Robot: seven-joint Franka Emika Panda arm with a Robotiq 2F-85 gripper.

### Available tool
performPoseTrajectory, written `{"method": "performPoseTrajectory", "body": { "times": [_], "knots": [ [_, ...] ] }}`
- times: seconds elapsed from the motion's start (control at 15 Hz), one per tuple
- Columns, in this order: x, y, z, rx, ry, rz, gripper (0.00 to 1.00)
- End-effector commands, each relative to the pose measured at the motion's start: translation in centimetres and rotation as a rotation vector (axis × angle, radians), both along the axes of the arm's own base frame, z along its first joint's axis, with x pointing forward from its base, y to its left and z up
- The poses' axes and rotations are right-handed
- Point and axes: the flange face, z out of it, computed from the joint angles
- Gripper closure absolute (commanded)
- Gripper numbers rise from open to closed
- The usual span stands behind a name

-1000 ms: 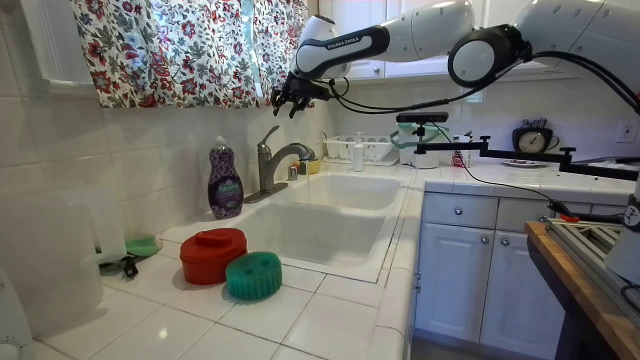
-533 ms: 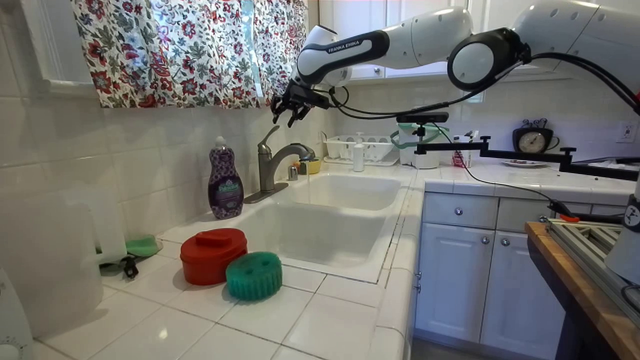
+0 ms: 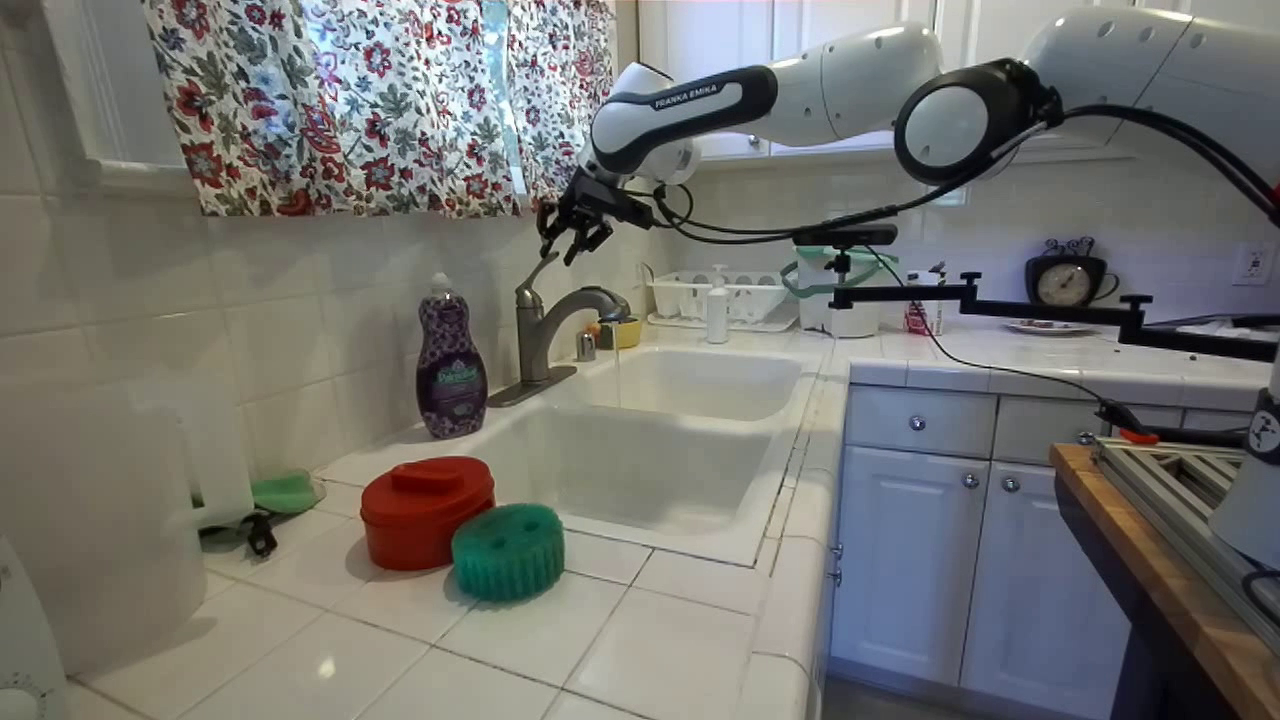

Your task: Open the tap

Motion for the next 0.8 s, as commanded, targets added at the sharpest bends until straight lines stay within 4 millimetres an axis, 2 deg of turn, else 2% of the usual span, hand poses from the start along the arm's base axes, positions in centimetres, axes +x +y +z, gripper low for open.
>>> {"method": "performPoseTrajectory", "body": {
  "times": [0.0, 0.13, 0.2, 0.27, 0.4, 0.73],
  "knots": [
    [0.3, 0.2, -0.1, -0.012, -0.036, 0.054, 0.55],
    [0.4, 0.6, 0.0, -0.049, -0.041, 0.081, 0.55],
    [0.5, 0.7, 0.2, -0.068, -0.042, 0.088, 0.63],
    [0.5, 0.7, 0.2, -0.081, -0.043, 0.098, 0.83],
    [0.6, 0.8, 0.4, -0.110, -0.047, 0.110, 0.99],
    [0.8, 1.5, 0.6, -0.174, -0.044, 0.151, 1.00]
  ]
}}
